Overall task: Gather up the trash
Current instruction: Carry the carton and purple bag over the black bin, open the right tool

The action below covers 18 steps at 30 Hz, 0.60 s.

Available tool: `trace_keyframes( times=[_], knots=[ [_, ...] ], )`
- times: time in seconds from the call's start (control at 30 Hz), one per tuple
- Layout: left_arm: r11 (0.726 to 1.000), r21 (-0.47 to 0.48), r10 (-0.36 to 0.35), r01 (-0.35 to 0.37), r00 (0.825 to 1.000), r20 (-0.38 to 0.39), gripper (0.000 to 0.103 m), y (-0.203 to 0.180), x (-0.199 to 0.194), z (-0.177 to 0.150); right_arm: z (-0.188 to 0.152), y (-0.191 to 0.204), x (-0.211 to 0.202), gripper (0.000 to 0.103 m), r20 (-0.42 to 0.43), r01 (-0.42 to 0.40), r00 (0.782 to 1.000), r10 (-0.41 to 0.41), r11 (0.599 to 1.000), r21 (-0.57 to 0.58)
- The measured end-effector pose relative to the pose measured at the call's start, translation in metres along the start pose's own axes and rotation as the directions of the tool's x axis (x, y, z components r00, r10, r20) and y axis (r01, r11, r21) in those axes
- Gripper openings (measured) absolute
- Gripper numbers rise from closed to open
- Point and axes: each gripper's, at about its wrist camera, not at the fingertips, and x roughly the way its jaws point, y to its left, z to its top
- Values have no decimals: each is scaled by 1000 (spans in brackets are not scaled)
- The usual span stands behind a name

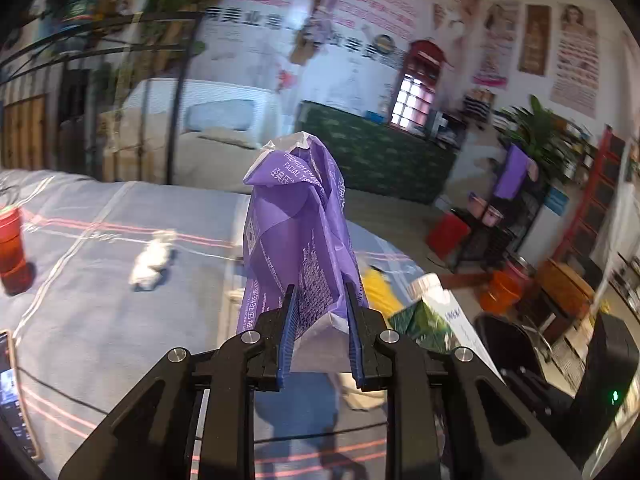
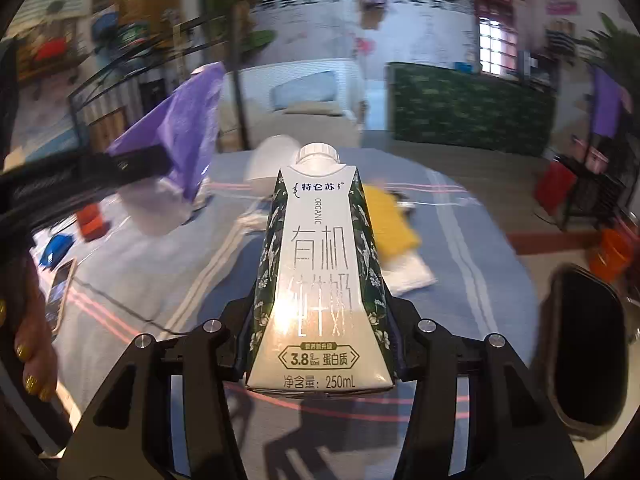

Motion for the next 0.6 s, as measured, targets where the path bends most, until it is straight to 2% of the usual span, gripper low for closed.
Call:
trace_keyframes(
  times=[0.2,0.43,0.6],
  knots=[
    [979,120,-162,166,986,-49,22,-57,24,-9,-8,-72,-20,51,16,172,984,-176,975,139],
    [921,218,-300,323,945,-131,22,-118,56,-23,-30,-155,-31,51,-53,359,931,-361,878,316],
    [887,232,-356,400,911,-208,22,-153,77,-33,-47,-203,-22,51,-139,437,898,-418,805,401]
  ],
)
